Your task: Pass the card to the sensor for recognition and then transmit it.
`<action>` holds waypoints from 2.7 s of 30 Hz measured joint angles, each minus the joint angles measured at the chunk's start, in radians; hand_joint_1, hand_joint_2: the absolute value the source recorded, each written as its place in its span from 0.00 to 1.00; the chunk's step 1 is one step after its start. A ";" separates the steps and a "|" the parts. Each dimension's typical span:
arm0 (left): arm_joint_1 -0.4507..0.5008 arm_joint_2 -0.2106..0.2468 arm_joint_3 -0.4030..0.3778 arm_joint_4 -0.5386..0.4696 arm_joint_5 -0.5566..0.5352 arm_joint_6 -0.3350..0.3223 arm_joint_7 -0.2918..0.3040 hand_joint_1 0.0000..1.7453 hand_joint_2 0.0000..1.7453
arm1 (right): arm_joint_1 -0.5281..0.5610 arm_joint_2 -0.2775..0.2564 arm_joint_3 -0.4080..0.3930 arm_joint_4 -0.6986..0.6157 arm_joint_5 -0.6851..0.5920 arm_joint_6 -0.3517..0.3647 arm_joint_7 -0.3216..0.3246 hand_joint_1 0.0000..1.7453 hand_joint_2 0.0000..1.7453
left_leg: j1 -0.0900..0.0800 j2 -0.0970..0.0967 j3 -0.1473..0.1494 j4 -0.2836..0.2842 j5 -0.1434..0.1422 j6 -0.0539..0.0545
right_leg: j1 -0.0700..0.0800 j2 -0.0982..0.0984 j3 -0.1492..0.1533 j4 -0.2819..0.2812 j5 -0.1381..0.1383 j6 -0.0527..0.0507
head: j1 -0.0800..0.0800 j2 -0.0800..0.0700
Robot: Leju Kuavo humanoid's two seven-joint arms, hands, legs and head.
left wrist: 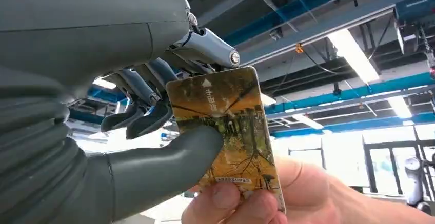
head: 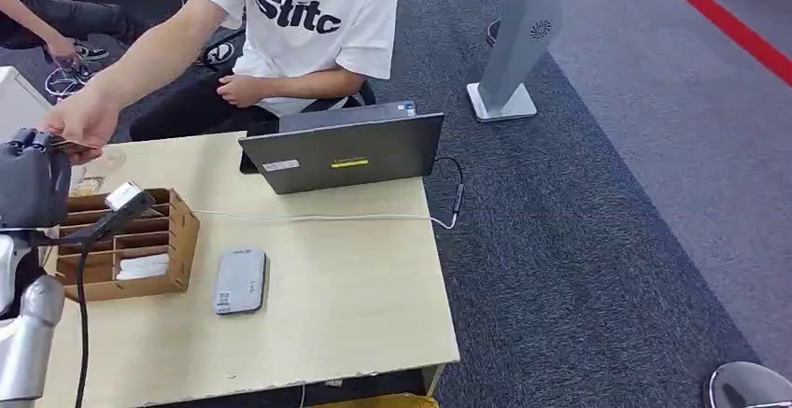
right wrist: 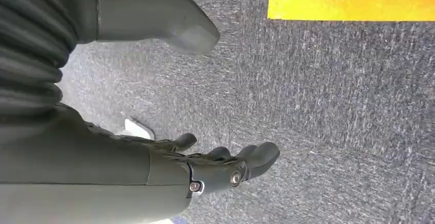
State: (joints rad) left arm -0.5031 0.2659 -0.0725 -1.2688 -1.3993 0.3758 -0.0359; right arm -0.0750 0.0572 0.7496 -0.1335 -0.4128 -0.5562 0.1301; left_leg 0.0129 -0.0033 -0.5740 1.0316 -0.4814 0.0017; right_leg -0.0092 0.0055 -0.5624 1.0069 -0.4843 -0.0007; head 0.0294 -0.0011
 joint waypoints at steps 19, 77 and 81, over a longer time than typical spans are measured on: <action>0.096 -0.005 0.023 -0.025 -0.035 0.150 -0.018 0.00 1.00 | -0.001 0.000 0.017 0.000 -0.016 -0.001 0.013 0.00 1.00 | -0.001 0.003 -0.001 0.000 -0.001 0.000 | 0.000 0.003 -0.002 -0.001 0.000 0.001 | 0.000 0.000; 0.006 -0.084 0.037 0.352 -0.121 0.108 0.107 0.00 1.00 | -0.011 0.000 0.103 0.000 -0.047 -0.008 0.011 0.00 1.00 | 0.000 0.003 -0.001 0.000 -0.001 0.000 | 0.000 0.003 -0.002 0.000 0.000 0.001 | 0.000 0.000; -0.004 -0.093 0.037 0.367 -0.120 0.108 0.107 0.00 1.00 | -0.011 0.000 0.112 0.000 -0.047 -0.009 0.012 0.00 1.00 | 0.000 0.003 -0.001 0.000 -0.001 0.000 | 0.000 0.003 -0.002 0.000 0.000 0.001 | 0.000 0.000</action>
State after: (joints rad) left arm -0.5068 0.1728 -0.0359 -0.9014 -1.5190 0.4841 0.0713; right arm -0.0864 0.0568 0.8614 -0.1335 -0.4601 -0.5653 0.1419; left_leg 0.0127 -0.0005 -0.5749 1.0319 -0.4824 0.0016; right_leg -0.0096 0.0086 -0.5643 1.0065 -0.4839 0.0001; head 0.0298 -0.0011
